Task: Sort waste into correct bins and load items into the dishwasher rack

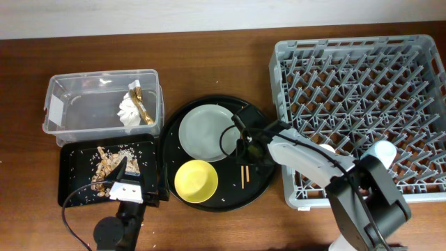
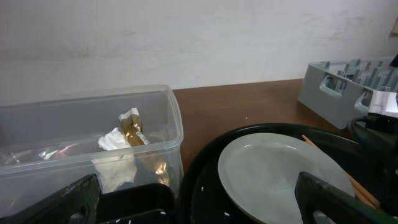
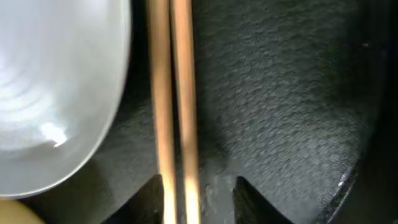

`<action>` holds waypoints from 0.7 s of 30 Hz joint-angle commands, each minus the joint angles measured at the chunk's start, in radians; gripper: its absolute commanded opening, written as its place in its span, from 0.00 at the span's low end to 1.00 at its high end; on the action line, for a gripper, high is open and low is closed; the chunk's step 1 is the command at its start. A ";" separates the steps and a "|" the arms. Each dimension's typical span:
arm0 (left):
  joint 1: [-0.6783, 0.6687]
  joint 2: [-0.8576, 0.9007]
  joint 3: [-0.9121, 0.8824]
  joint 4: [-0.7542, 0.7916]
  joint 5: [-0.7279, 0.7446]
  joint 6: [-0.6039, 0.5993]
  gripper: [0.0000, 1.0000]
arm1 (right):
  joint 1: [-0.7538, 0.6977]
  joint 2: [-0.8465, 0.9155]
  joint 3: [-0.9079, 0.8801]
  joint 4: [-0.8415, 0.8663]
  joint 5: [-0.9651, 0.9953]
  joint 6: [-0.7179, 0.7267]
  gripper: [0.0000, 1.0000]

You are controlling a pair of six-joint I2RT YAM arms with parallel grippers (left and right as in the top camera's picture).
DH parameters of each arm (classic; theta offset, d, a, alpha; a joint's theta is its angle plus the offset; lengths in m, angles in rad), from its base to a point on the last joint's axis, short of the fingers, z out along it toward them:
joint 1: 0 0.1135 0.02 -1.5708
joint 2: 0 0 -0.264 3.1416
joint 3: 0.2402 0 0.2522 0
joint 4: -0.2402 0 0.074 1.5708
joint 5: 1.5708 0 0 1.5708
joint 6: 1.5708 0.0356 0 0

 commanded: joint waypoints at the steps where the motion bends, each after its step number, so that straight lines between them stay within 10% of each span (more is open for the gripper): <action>1: 0.001 -0.007 -0.006 -0.001 0.014 0.015 0.99 | 0.003 0.031 -0.003 0.003 0.055 0.040 0.36; 6: 0.001 -0.006 -0.006 0.000 0.014 0.015 0.99 | 0.004 0.072 -0.004 0.002 0.047 0.041 0.32; 10: 0.001 -0.006 -0.006 -0.001 0.014 0.015 0.99 | 0.003 0.074 0.001 -0.017 0.024 0.040 0.06; 21: 0.001 -0.007 -0.006 0.000 0.014 0.015 0.99 | -0.108 -0.269 0.264 -0.313 0.229 -0.120 0.04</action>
